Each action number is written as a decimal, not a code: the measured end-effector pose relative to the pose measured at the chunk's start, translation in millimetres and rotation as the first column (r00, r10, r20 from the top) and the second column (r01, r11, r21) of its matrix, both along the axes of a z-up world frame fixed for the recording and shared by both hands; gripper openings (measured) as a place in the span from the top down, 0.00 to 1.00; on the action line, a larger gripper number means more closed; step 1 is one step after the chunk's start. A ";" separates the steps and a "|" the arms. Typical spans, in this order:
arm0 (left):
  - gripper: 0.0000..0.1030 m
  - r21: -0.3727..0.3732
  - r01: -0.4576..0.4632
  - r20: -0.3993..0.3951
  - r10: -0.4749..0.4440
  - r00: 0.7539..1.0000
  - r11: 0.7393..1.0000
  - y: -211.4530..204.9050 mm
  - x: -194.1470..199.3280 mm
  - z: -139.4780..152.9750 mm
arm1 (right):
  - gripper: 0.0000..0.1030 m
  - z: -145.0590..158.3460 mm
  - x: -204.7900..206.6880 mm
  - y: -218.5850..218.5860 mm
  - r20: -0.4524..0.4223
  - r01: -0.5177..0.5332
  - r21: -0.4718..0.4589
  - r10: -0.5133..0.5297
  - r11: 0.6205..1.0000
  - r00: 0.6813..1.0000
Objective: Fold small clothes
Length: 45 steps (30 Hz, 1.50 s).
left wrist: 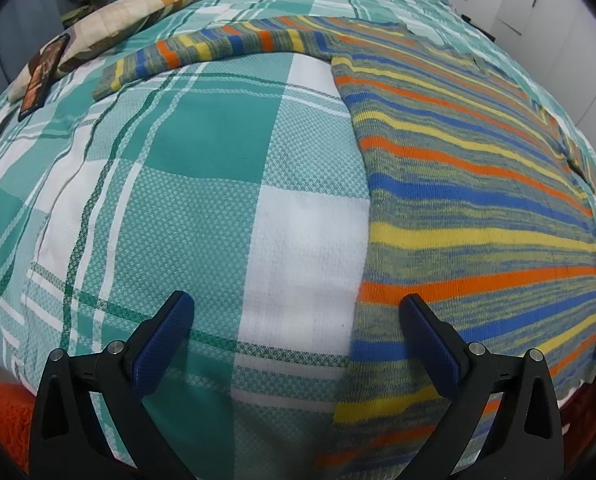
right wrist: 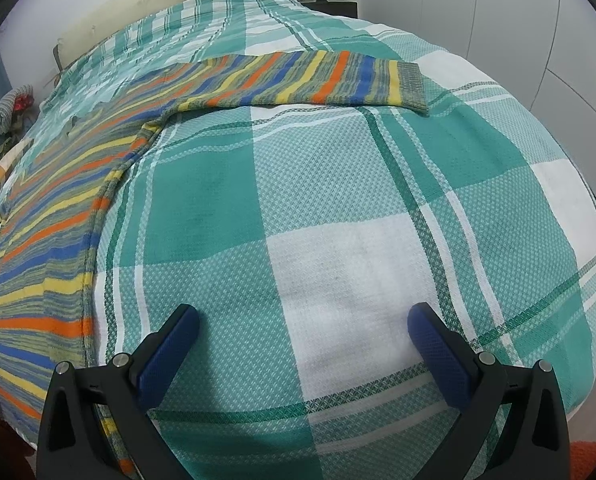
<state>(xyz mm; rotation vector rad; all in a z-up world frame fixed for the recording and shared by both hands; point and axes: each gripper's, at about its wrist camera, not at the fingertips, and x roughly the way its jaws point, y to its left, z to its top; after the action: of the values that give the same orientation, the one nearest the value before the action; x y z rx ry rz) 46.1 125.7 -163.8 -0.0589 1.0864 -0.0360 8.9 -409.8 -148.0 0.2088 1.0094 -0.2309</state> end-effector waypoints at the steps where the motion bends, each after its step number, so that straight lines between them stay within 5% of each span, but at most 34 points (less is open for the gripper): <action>1: 0.00 0.001 0.000 0.000 0.000 1.000 1.000 -0.5 0.0 -0.2 | 0.00 -0.1 0.6 0.0 0.000 0.000 0.000 0.000 1.000 1.000; 45: 0.00 0.009 0.007 0.013 -0.007 1.000 1.000 -0.5 -1.3 -1.2 | 0.00 0.2 0.7 2.8 0.007 0.000 -0.013 0.000 1.000 1.000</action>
<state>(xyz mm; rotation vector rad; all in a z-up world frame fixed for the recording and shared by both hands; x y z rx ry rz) 44.8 125.2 -165.0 -0.0467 1.0742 -0.0372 9.5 -407.0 -147.8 0.1973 1.0010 -0.2368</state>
